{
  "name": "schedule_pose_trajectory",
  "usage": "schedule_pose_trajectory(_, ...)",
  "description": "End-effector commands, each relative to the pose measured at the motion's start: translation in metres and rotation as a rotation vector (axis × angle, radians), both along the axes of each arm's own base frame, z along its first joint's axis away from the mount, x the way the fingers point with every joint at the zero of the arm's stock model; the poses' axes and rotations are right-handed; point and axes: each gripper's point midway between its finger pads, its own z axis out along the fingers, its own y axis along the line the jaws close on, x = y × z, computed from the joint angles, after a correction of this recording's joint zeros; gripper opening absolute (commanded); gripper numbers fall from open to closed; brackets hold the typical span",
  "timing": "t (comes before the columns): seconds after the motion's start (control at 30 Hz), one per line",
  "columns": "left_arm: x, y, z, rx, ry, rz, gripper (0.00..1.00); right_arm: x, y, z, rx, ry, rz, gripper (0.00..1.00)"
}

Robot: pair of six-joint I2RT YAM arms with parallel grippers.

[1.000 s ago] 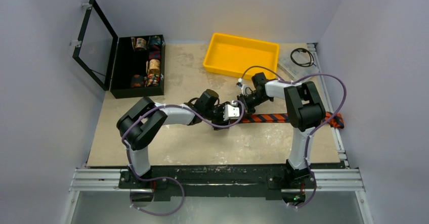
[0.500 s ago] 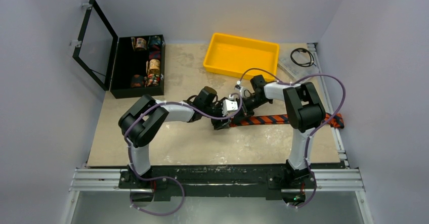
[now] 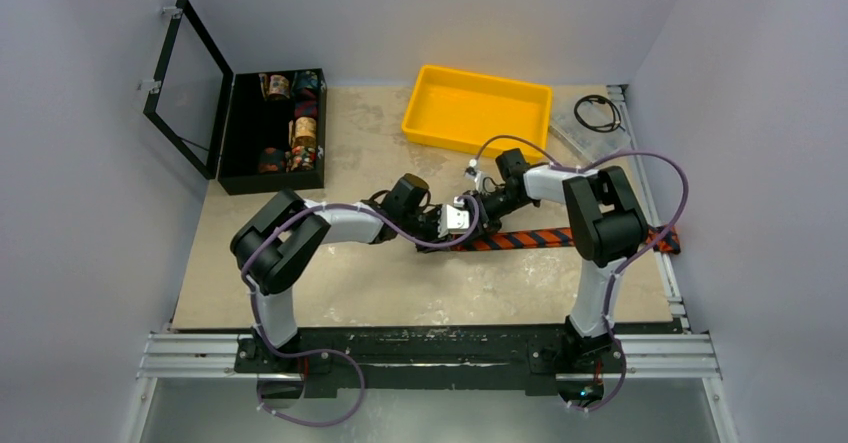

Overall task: Roll the ties
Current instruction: Roll the tie at the center of the board.

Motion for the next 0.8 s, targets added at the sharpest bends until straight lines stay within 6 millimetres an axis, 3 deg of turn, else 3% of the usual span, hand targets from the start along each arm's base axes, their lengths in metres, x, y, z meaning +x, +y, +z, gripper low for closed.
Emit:
schedule_pose_trajectory(0.0, -0.008, 0.023, -0.027, 0.122, 0.025, 0.033, 0.31, 0.008, -0.004, 0.019, 0.067, -0.023, -0.051, 0.46)
schedule_pose_trajectory(0.1, -0.011, 0.022, -0.027, 0.124, 0.02, 0.028, 0.31, 0.009, -0.001, 0.023, 0.092, -0.009, -0.068, 0.5)
schedule_pose_trajectory(0.3, -0.014, 0.024, -0.031, 0.143, 0.026, 0.04, 0.31, 0.008, 0.004, 0.025, 0.138, 0.022, -0.044, 0.45)
schedule_pose_trajectory(0.47, -0.01, 0.026, -0.034, 0.164, 0.015, 0.063, 0.31, 0.0, 0.006, 0.03, 0.15, 0.07, -0.024, 0.55)
schedule_pose_trajectory(0.7, -0.008, 0.025, -0.033, 0.166, 0.002, 0.073, 0.31, 0.0, 0.005, 0.025, 0.099, 0.098, -0.043, 0.48)
schedule_pose_trajectory(0.77, -0.009, 0.024, -0.034, 0.167, 0.001, 0.069, 0.31, 0.003, 0.008, 0.023, 0.093, 0.089, -0.039, 0.42)
